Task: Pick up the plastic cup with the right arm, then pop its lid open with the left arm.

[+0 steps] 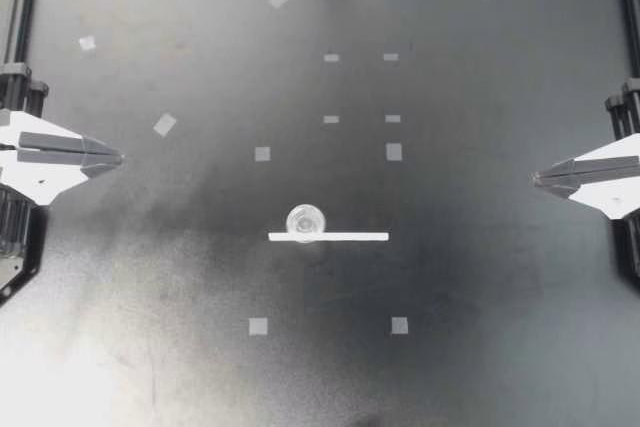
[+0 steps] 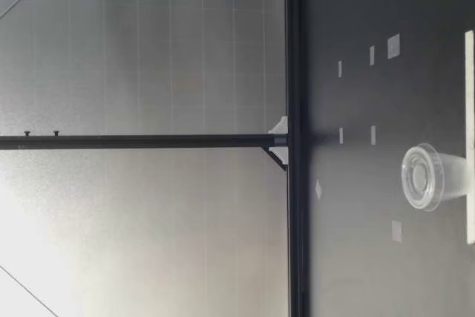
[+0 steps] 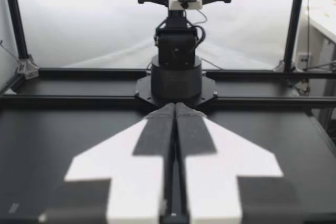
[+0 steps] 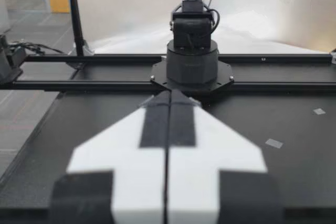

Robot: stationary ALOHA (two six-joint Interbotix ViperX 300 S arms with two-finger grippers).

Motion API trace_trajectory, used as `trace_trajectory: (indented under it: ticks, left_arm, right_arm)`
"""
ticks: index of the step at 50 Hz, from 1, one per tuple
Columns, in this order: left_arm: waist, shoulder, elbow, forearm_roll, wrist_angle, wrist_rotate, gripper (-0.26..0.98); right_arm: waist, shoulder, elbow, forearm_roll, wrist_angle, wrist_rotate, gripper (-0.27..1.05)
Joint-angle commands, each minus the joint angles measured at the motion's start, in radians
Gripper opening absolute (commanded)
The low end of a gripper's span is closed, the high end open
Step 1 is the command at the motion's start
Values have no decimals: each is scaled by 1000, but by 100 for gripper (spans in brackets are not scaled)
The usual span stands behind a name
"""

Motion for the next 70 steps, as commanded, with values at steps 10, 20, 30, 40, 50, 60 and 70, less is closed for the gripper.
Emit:
trace_trajectory:
  ticks: [10,20,30,40,50,60,70]
  left_arm:
    - [-9,-12,94,-12,-75,-9,-3]
    - [-9,31,41,-81,-35,0,-3]
    - [2,183,-92,-83,164,-3,-3]
    - [2,377,-161,-83,172,3,-3]
    - [2,552,-218,-81,170,12,-3]
    - [2,695,-258,-78,141,57,-3]
    - [2,818,-295,-78,101,103,-3]
  right_arm:
    - [-5,14,41,3,-18,11,-8]
    - [-6,40,37,3,-26,29,-8]
    - [-5,170,-28,3,-17,32,-8]
    - [-6,437,-94,5,-63,34,-6]
    - [-5,661,-123,5,-204,77,11]
    - [-6,816,-146,8,-295,120,34]
    - [-15,953,-198,15,-314,130,51]
